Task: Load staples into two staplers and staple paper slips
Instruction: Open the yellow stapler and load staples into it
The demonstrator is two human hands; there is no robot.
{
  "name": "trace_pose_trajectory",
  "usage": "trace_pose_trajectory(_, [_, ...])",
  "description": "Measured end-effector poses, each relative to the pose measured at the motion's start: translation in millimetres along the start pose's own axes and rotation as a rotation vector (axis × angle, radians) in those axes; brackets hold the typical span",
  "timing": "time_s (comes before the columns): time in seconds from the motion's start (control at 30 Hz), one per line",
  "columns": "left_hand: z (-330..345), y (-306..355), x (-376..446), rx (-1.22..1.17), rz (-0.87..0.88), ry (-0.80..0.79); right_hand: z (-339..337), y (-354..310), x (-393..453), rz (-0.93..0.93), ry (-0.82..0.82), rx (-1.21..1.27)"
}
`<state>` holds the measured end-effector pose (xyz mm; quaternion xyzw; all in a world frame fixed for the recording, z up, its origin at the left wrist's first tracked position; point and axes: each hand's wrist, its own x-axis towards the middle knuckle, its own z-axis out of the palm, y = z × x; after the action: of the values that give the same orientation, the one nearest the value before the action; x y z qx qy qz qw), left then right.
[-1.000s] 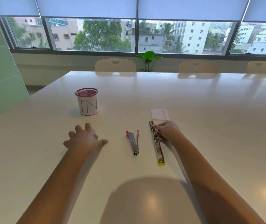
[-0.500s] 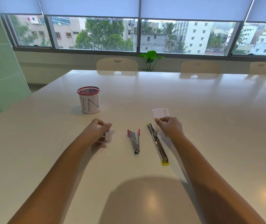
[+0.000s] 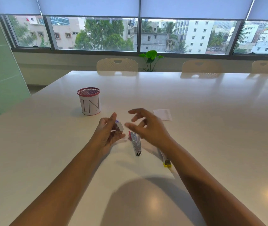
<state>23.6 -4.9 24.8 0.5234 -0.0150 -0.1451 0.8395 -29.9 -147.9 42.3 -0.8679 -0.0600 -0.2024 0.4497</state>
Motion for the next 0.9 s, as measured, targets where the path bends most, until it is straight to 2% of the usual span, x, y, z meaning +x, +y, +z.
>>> trace_pose_trajectory(0.07, [1.2, -0.4, -1.5, 0.093, 0.061, -0.013, 13.3, -3.6, -5.7, -0.034, -0.108, -0.026])
trace_pose_trajectory(0.2, [1.5, -5.5, -2.9, 0.297, 0.149, -0.016, 25.9, -7.2, -10.6, 0.02, -0.04, 0.119])
trace_pose_trajectory(0.3, [-0.9, -7.4, -0.5, 0.292, 0.154, -0.032, 26.4, -9.2, -10.0, 0.16, -0.01, 0.251])
trace_pose_trajectory(0.47, [-3.5, -4.6, 4.4, 0.402, 0.235, 0.154, 22.9, -3.5, -6.1, 0.382, -0.045, 0.421])
trace_pose_trajectory(0.63, [-4.0, -7.1, 6.8, 0.499, 0.266, 0.241, 24.3, -2.2, -5.2, 0.477, -0.051, 0.554])
trace_pose_trajectory(0.9, [-4.5, -2.9, 7.0, 0.483, 0.27, 0.246, 17.3, 1.9, -0.4, 0.589, -0.027, 0.74])
